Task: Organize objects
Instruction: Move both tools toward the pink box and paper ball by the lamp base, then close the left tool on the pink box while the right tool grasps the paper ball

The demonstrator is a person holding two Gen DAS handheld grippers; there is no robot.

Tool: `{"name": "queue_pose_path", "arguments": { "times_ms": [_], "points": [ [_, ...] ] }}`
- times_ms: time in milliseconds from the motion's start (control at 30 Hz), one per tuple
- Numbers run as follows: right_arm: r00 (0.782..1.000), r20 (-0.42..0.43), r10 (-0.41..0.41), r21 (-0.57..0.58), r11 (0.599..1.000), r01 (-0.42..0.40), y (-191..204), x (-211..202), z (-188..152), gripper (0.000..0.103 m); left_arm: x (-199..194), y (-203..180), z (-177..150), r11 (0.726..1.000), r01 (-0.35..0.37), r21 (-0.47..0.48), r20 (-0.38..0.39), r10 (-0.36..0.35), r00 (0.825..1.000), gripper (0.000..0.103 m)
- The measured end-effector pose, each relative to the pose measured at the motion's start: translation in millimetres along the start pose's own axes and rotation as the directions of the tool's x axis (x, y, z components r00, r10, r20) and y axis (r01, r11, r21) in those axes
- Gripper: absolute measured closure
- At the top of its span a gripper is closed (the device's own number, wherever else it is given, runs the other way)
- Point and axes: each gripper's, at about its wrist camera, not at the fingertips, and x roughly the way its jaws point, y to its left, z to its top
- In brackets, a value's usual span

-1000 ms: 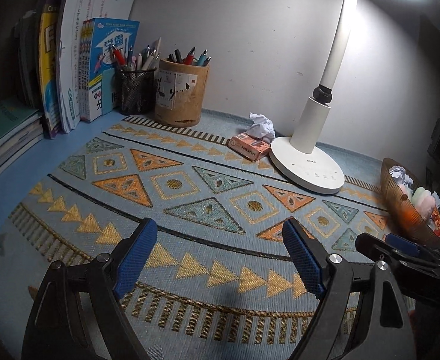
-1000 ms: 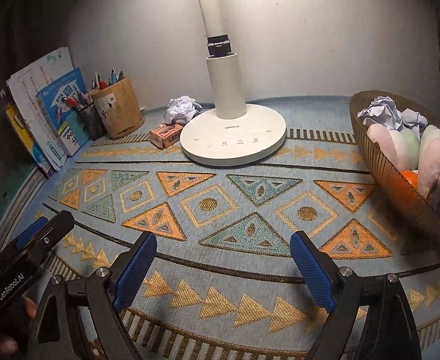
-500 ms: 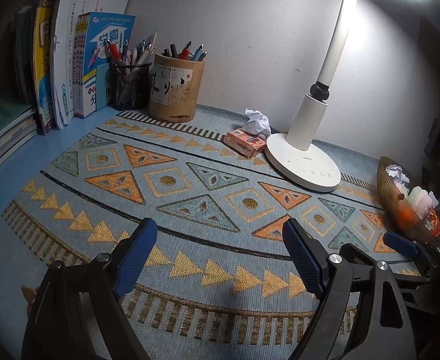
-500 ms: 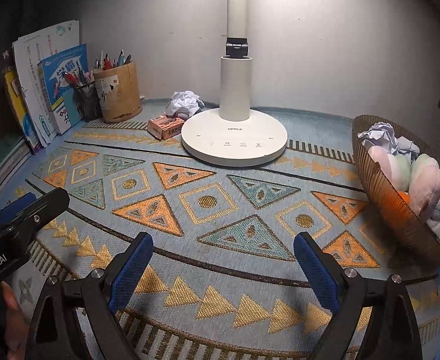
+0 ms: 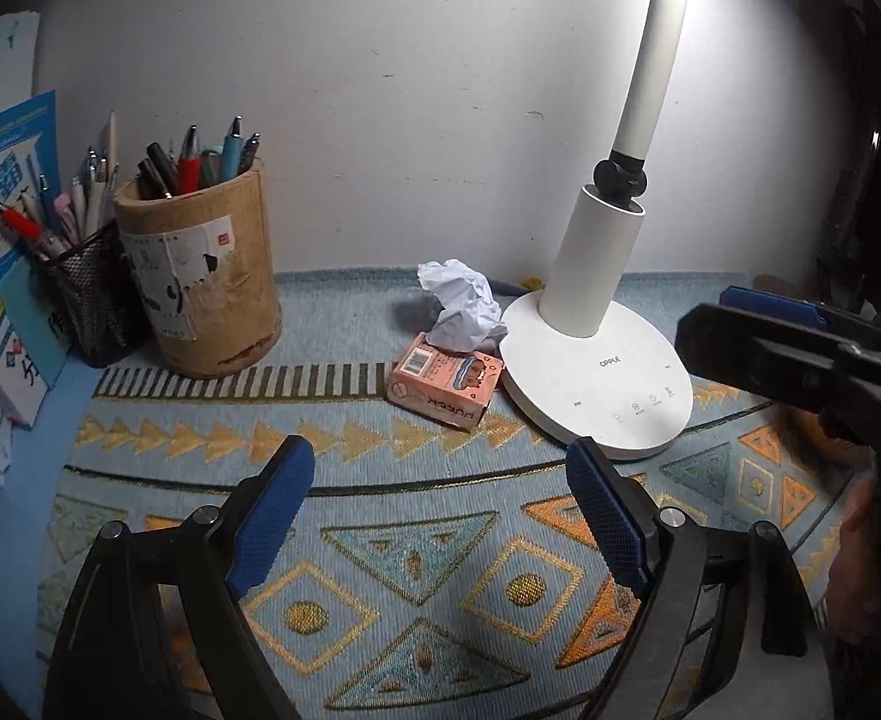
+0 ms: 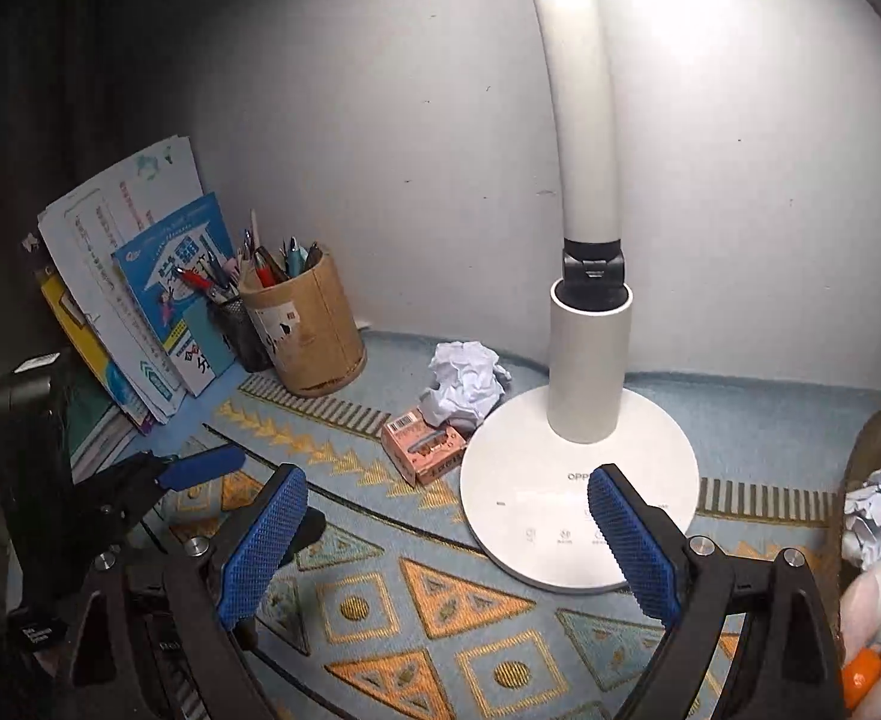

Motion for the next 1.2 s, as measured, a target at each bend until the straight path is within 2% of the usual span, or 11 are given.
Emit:
{"name": "queue_pose_path", "arguments": {
  "times_ms": [100,167,267,333,433,733,800,933,967,1033,1200],
  "points": [
    [0.999,-0.024,0.028,0.039,0.999,-0.027,-8.2,30.1,19.7,0.012,26.5,4.2,8.5,0.997,0.058,0.05,-0.051,-0.056,0.997,0.018],
    [0.994,-0.085,0.074,0.103,0.993,-0.065,-18.5,55.5,27.7,0.015,39.7,7.0,12.1,0.993,0.102,0.067,-0.077,-0.097,0.992,0.018],
    [0.975,-0.168,0.142,0.21,0.972,-0.106,-32.5,92.1,33.9,0.027,49.9,11.9,15.4,0.988,0.142,0.066,-0.084,-0.136,0.987,0.018],
    [0.978,-0.188,0.087,0.215,0.975,-0.045,-33.7,106.4,34.7,0.031,54.3,11.1,15.5,0.985,0.152,0.086,-0.091,-0.145,0.985,0.018],
    [0.979,-0.194,0.068,0.241,0.97,-0.019,-35.5,121.9,34.0,0.031,63.8,3.9,16.2,0.983,0.119,0.141,-0.094,-0.106,0.99,0.018],
    [0.977,-0.205,-0.051,0.209,0.973,0.095,-39.0,156.4,40.8,0.031,88.9,6.0,28.7,0.984,0.141,0.113,-0.138,-0.125,0.983,0.024],
    [0.969,-0.238,-0.063,0.194,0.975,0.111,-38.7,164.3,37.4,0.031,90.2,3.9,27.8,0.982,0.141,0.128,-0.149,-0.121,0.981,0.033],
    [0.973,-0.222,-0.058,0.184,0.978,0.1,-39.8,165.0,35.1,0.032,84.3,3.6,24.8,0.983,0.091,0.157,-0.142,-0.069,0.988,0.05],
    [0.973,-0.221,-0.06,0.175,0.979,0.1,-39.5,164.5,34.0,0.034,81.9,7.3,24.7,0.986,0.1,0.136,-0.144,-0.081,0.986,0.051],
    [0.976,-0.216,-0.014,0.161,0.986,0.05,-36.7,162.7,30.6,0.059,74.2,12.8,22.3,0.988,0.112,0.104,-0.145,-0.097,0.985,0.051],
    [0.978,-0.205,0.044,0.143,0.99,-0.014,-27.8,155.1,20.2,0.066,36.2,9.7,1.6,0.991,0.058,0.124,-0.128,-0.042,0.991,0.051]
  ]
}}
